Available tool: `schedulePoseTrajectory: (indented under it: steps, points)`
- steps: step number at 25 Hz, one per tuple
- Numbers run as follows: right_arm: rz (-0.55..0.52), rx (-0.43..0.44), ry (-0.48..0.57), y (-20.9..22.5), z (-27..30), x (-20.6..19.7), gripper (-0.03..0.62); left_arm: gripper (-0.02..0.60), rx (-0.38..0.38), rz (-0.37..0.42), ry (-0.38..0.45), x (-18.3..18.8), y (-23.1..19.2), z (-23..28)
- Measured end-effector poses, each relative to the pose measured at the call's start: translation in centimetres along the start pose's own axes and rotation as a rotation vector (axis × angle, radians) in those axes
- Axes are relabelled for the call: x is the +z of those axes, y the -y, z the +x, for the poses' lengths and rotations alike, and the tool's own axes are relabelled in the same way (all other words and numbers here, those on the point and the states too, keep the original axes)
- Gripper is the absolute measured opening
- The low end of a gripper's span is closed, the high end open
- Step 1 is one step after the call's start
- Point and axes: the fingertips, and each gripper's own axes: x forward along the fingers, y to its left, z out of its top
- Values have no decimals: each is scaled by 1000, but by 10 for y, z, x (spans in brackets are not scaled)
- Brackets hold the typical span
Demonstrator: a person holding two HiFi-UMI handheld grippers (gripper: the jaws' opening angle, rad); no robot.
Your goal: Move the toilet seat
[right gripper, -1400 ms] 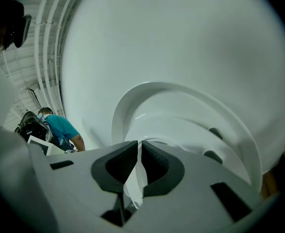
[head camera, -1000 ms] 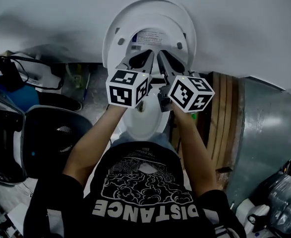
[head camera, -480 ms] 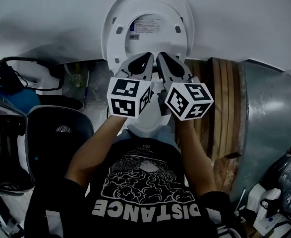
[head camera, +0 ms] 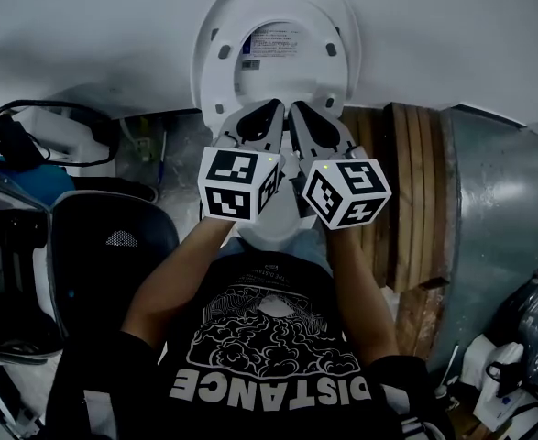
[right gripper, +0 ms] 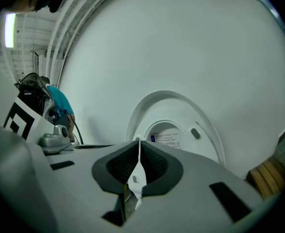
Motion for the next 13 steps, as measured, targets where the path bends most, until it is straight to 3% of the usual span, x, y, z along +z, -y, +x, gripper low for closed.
schedulePoseTrajectory:
  steps: [13]
  points:
    - [-22, -15, 3, 7, 0, -2, 26, 14, -6, 3, 0, -4, 2, 6]
